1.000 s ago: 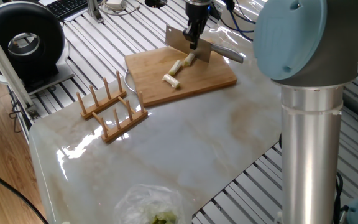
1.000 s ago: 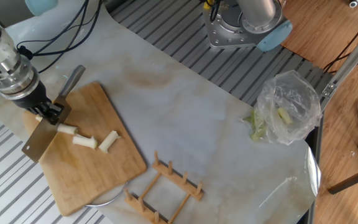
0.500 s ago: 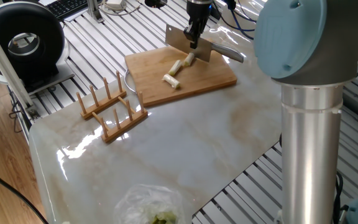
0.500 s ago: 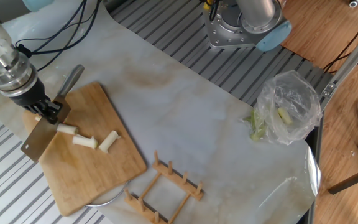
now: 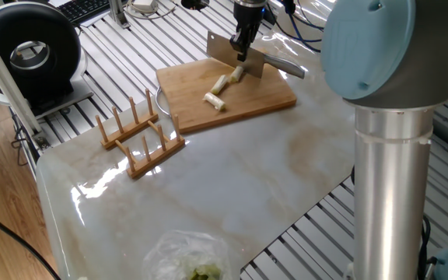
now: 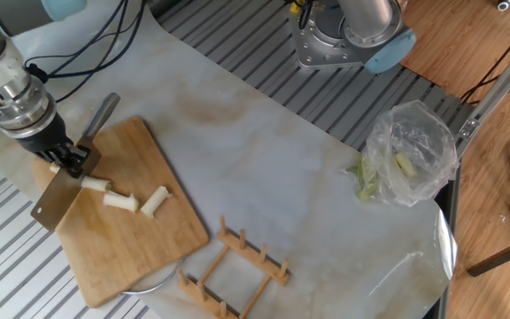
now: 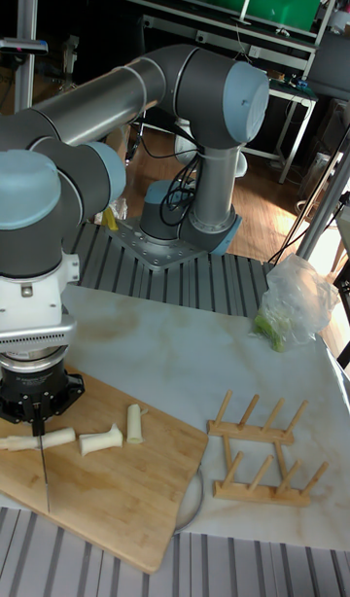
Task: Chop the scallions
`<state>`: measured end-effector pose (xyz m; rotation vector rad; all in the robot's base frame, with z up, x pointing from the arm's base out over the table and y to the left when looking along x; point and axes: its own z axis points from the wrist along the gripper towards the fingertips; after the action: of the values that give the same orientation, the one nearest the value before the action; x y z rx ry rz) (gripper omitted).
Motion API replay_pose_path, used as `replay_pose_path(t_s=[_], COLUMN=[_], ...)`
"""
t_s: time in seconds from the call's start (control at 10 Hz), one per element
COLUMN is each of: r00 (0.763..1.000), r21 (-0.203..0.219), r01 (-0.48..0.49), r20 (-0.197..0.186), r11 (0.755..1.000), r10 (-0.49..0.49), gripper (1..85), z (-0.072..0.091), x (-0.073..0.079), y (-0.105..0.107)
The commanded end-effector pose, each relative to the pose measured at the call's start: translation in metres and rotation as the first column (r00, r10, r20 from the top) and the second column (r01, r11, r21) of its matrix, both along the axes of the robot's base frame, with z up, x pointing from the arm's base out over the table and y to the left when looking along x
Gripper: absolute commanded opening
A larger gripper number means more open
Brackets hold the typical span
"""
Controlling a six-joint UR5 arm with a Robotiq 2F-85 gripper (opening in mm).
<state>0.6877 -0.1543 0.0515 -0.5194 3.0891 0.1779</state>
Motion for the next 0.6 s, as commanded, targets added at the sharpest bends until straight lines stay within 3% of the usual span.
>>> replay_pose_path(t_s=[0.0, 0.2, 0.5], r00=[1.0, 1.0, 1.0], r21=[0.014, -0.011, -0.013], r01=[-0.017, 0.004, 0.012], r20=[-0.02, -0.007, -0.002], r11=[1.0, 1.0, 1.0], r10=[0.018, -0.004, -0.012], gripper=[1.3, 1.3, 1.3], z=[0.011, 0.002, -0.008], x=[-0.004, -0.004, -0.003], y=[-0.01, -0.009, -0.006])
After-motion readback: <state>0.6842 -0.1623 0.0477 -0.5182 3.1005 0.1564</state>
